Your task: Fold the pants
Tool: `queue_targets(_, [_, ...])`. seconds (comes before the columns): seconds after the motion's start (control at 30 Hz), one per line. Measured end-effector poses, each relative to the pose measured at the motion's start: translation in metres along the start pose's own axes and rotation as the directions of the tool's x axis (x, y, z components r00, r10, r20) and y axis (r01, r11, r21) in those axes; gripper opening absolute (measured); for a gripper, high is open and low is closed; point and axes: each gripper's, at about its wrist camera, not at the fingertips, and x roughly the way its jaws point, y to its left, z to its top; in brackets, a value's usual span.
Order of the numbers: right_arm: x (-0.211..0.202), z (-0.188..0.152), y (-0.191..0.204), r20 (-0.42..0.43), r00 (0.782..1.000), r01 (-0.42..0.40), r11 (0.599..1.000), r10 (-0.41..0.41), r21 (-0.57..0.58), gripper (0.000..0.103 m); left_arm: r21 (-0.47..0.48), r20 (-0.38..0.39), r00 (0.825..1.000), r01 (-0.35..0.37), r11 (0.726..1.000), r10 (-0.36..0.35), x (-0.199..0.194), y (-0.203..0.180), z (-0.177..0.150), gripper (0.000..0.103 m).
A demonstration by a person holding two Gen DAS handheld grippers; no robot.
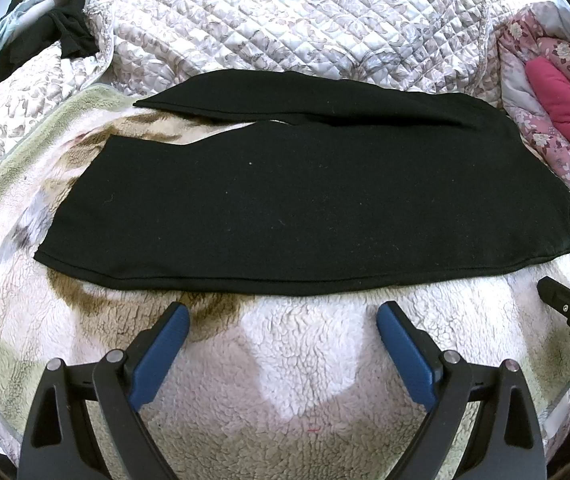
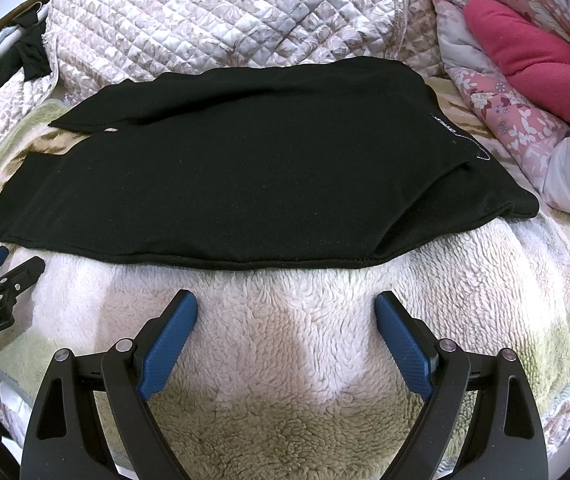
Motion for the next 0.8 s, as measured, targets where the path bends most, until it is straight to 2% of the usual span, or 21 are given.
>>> queue_targets(0.5, [0.0014, -0.0002, -0.0018, -0.011, 1.0, -0.016, 1.0, 0.016, -0.007, 0.09, -0.001, 0.004, 1.0, -0.002, 1.0, 0.002, -0.0002, 0.0022, -0.002, 0.098])
queue_targets(0.8, [-0.0062, -0.0033, -0.0051, 0.021, 0.999, -0.047, 0.999, 0.048, -0.013, 0.09, 0.0, 0.006, 1.0, 0.003, 1.0, -0.003, -0.0024, 0.0037, -0.0013, 0.097])
